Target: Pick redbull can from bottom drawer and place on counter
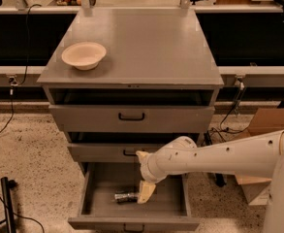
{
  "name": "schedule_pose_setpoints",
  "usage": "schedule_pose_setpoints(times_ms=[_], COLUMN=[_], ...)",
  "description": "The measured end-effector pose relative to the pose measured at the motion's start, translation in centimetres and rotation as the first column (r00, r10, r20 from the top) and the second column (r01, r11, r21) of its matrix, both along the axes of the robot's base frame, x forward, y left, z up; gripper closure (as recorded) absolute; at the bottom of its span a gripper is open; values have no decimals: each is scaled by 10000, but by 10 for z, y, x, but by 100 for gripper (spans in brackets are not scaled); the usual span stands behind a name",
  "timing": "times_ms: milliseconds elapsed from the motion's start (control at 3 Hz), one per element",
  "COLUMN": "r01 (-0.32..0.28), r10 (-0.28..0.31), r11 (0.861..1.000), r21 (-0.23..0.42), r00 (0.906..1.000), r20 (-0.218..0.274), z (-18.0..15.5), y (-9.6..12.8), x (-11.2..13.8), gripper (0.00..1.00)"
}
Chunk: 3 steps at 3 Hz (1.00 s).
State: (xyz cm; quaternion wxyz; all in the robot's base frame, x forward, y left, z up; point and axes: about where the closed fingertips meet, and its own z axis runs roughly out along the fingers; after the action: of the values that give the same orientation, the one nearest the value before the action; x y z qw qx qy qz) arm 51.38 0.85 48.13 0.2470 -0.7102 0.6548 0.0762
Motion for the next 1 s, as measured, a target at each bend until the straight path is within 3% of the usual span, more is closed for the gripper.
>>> schedule_pose_setpoints(times_ms=[333,667,1000], r01=[-5,-77,-167], r10=[24,239,433], r11=[9998,9944,9832], r21=[221,1056,1816], r00=[9962,9880,9887], r20=[-865,-1526,-1437], z=[-21,-62,-101], y=[6,9,7], x=[-3,-10,-19], gripper=[0,0,0])
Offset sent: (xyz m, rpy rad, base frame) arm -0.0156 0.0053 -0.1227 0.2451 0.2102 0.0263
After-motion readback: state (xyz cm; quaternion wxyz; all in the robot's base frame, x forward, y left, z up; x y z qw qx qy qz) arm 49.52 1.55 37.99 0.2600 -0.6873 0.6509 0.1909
